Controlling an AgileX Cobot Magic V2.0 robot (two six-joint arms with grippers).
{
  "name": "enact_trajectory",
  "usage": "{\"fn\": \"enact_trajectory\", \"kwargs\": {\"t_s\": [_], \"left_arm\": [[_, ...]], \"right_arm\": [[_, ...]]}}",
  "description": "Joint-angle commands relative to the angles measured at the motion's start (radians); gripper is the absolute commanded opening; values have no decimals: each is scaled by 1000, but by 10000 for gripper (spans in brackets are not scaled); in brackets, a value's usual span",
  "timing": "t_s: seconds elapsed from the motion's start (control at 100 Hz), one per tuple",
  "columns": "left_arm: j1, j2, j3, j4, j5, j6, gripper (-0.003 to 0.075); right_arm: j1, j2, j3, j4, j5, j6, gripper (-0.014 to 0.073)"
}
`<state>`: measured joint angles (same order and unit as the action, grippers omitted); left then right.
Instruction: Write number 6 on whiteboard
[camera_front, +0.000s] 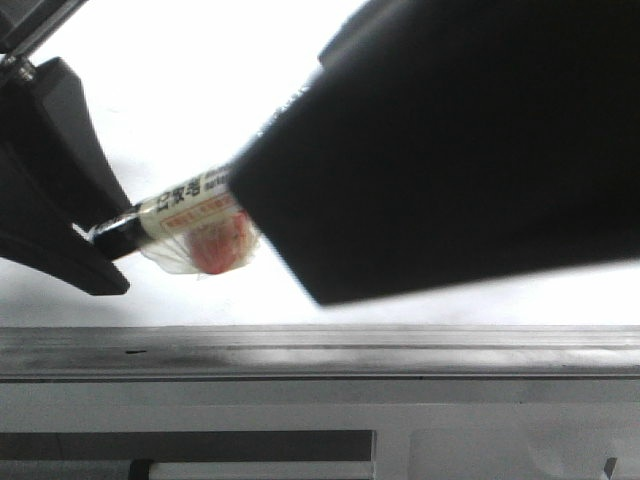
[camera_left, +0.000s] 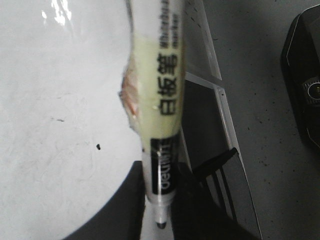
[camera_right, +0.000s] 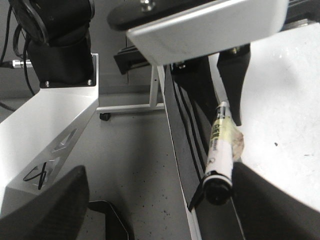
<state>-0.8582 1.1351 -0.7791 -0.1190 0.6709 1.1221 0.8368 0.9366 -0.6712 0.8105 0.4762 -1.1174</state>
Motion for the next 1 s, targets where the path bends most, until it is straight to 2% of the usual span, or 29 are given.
{"fn": "enact_trajectory", "kwargs": {"t_s": [0.0, 0.13, 0.39, 0.69, 0.76, 0.99], "left_arm": [[-3, -16, -32, -36, -76, -1, -19], [-3, -16, -32, -92, -76, -1, -19], [-3, -16, -32, -262, -42, -1, -19], [-3, -16, -32, -273, 13, 1, -19], [-3, -16, -32, -273, 13, 1, -19], [-3, -16, -32, -273, 13, 1, -19]], "right_arm": [[3, -2, -31, 73, -70, -10, 528], [3, 11, -31, 176, -125, -10, 521], [3, 71, -31, 196, -129, -10, 520], [3, 91, -33, 240, -148, -10, 517], [3, 91, -33, 242, -148, -10, 480], [3, 91, -33, 279, -128, -10, 283]]}}
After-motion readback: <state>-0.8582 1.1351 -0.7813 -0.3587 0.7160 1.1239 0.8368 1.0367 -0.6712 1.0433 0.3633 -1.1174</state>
